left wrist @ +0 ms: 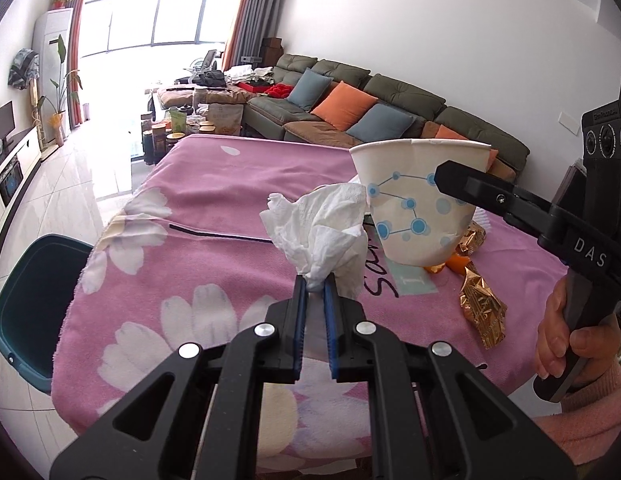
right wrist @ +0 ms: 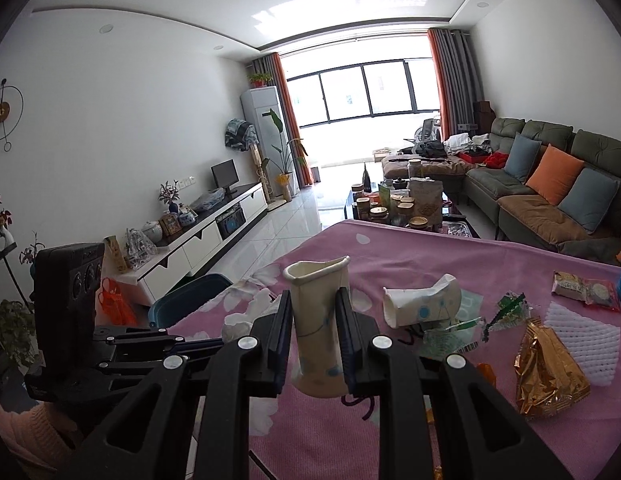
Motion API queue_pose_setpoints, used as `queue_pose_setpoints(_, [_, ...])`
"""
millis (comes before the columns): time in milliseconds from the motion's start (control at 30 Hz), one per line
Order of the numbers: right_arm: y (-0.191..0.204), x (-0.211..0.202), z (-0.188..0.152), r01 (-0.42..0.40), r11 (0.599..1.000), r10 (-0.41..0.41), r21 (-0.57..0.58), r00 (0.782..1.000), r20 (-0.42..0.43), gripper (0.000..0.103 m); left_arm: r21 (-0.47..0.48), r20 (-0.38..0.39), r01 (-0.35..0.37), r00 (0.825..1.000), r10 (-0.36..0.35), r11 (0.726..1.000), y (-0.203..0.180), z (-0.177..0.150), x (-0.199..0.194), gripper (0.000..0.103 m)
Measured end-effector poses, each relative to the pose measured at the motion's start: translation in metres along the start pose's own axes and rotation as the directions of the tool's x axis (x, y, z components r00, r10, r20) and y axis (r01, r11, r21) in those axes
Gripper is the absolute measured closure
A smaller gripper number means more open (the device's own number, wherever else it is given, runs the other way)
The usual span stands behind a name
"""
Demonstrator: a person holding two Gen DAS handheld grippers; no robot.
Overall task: Collect trash
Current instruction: 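Carry the paper cup with the right tool while the left tool carries the tissue over the bin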
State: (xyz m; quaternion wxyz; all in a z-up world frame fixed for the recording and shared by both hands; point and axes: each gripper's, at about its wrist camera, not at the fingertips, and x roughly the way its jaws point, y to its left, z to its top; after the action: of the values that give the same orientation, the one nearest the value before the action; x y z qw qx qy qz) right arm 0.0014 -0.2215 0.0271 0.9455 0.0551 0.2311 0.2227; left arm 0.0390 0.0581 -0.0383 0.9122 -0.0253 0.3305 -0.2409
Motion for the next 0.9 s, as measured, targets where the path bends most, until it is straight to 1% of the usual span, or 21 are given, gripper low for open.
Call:
queue_pose_setpoints(100, [0.013,0.011,0.002,-0.041,0.999,0.041,-0.012,0.999,-0.010,0.083,-0.018,0.010,-0.036,0.999,0.036,0.999,0.010,-0.001,-0.007,0.094])
queue_pose_setpoints(233, [0.024,0.025,0.006,-0.090,0.996,0.090,-0.019,0.996,-0.026,0.083,-0.042,0.021,-0.067,0.997,0.068,0.997,0.023,-0.003,-0.019,0.094])
queue_pose_setpoints(467, [0.044,0.050,0.017,-0.174,0.985,0.173,-0.016,0.984,-0.043,0.083,-0.096,0.045,-0.133,0.989,0.138,0.986,0.050,-0.005,-0.043,0.094])
queue_pose_setpoints(733, [0.067,0.076,0.025,-0.245,0.969,0.242,-0.044,0.968,-0.069,0.083,-0.157,0.062,-0.211,0.973,0.223,0.965,0.086,-0.004,-0.067,0.094])
queue_pose_setpoints(900, [0.085,0.093,0.032,-0.289,0.956,0.283,-0.054,0.955,-0.088,0.083,-0.196,0.071,-0.263,0.957,0.281,0.945,0.107,-0.002,-0.079,0.094])
